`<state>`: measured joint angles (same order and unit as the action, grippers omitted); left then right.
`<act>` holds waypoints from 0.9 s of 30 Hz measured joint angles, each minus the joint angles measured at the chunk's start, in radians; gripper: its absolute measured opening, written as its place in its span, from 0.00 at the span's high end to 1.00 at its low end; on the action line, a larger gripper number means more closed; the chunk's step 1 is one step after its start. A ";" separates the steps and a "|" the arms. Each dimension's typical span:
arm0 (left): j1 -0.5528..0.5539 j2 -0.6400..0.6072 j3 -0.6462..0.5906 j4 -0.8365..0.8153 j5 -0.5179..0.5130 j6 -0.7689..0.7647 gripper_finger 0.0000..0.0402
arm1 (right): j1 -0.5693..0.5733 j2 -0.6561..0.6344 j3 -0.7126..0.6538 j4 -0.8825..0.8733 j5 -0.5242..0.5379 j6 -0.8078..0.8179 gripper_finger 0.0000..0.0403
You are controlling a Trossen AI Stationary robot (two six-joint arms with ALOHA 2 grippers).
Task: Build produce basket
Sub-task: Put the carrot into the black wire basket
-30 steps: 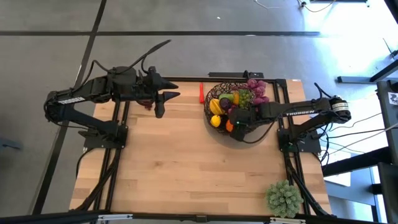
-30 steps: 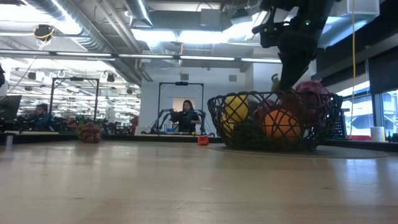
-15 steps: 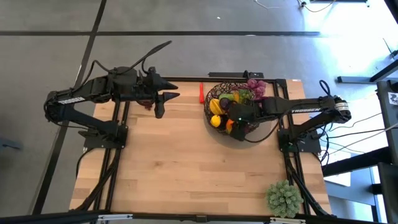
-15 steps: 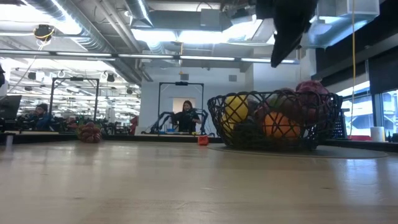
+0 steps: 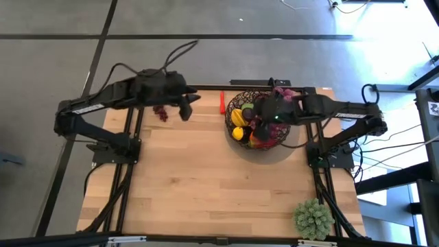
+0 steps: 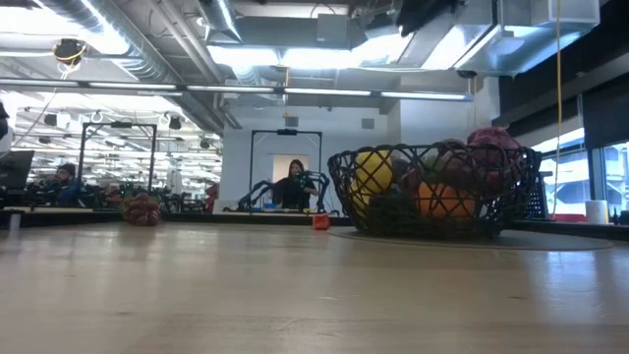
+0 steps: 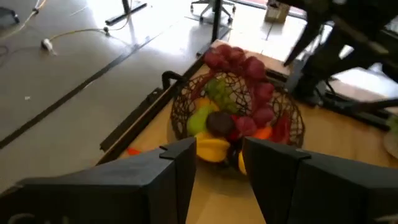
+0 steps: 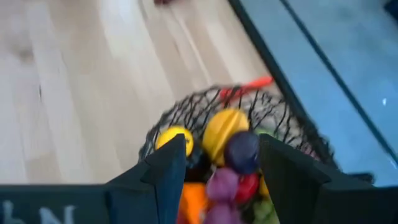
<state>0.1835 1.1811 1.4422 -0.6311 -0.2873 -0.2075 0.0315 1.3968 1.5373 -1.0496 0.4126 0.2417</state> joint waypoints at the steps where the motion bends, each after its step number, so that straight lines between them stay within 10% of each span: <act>1: 0.018 0.015 0.001 0.008 0.017 -0.011 0.70 | 0.000 0.000 0.020 -0.001 0.001 -0.013 0.52; 19: 0.442 0.406 0.001 0.011 0.513 -0.419 0.70 | 0.000 0.000 0.281 0.005 -0.003 -0.195 0.52; 27: 0.493 0.594 0.001 0.081 0.533 -0.402 0.70 | -0.003 0.000 0.294 0.005 -0.003 -0.268 0.52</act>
<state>0.6768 1.7754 1.4429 -0.5497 0.2452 -0.6094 0.0280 1.3968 1.8317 -1.0443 0.4091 -0.0266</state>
